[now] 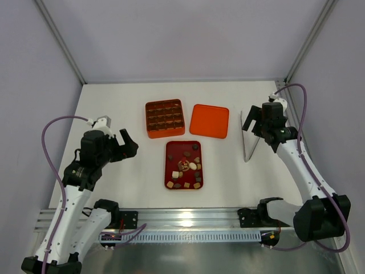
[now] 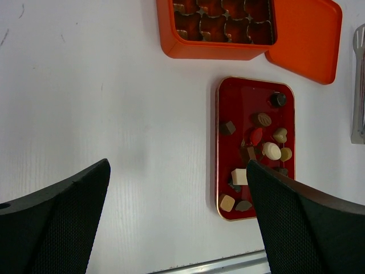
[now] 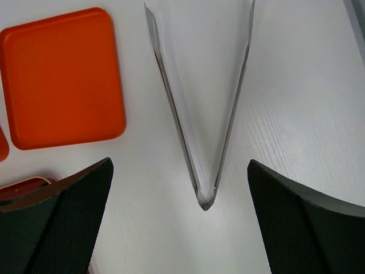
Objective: Pack the chocolate
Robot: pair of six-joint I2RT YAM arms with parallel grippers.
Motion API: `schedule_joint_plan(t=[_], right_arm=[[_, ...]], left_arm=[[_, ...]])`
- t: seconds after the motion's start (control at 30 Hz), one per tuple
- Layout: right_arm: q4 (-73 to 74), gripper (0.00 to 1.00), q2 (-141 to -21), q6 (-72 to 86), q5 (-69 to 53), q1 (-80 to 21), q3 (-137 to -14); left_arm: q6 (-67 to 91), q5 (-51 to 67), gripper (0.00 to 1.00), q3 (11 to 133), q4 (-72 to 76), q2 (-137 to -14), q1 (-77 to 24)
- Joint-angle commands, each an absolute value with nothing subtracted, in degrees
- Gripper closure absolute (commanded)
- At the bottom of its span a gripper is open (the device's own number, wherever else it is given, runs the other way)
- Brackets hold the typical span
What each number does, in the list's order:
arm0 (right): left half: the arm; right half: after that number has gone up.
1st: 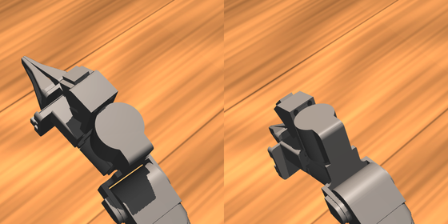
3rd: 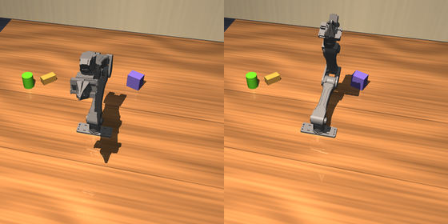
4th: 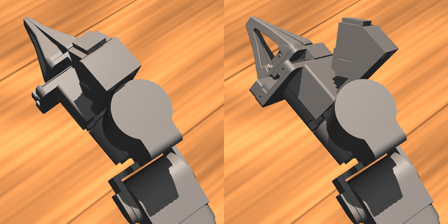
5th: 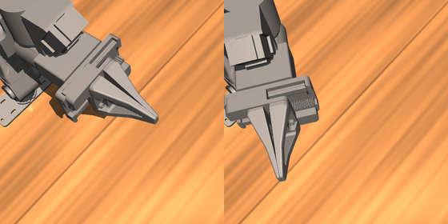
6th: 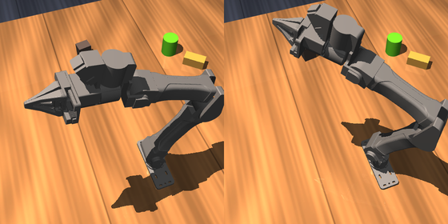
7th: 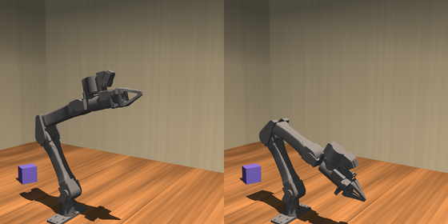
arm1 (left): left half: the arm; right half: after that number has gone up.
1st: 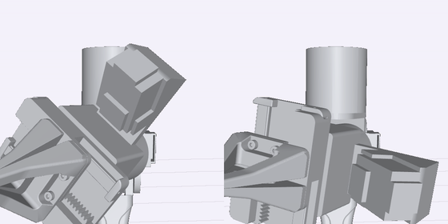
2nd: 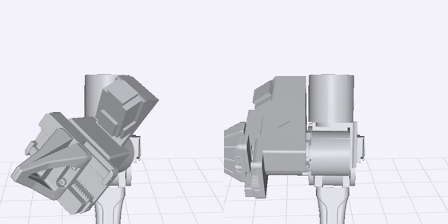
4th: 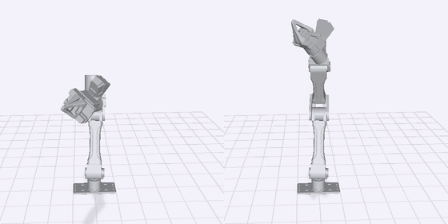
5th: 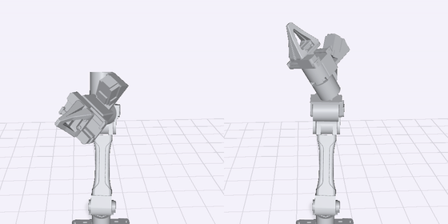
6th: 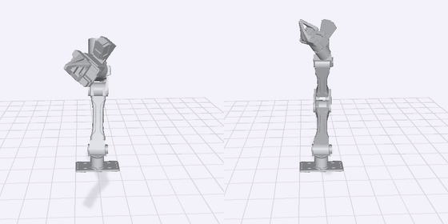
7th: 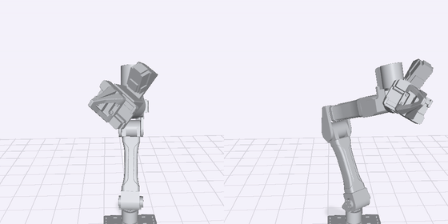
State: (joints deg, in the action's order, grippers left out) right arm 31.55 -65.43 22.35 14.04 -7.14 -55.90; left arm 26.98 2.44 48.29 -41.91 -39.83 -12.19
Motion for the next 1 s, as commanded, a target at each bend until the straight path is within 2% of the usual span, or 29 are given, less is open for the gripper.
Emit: schedule_joint_plan(t=[0.0, 0.57, 0.83, 0.97], right_arm=[[28.57, 0.0, -68.71, 20.92, 9.86, -5.02, -54.67], [20.3, 0.0, -87.97, 20.92, 5.28, -2.2, -52.3], [19.6, 0.0, -92.81, 21.01, 8.0, -2.2, -53.17], [18.9, 0.05, -94.04, 20.92, 6.6, -2.2, -53.44]], left_arm=[[26.72, 3.51, 0.0, 48.95, -39.99, -39.38, -11.87], [26.81, 2.64, 0.0, 48.6, -40.34, -39.2, -12.83], [26.81, 2.64, 0.0, 48.52, -40.43, -39.46, -13.01], [26.89, 2.72, 0.0, 48.52, -40.34, -39.38, -13.01]])
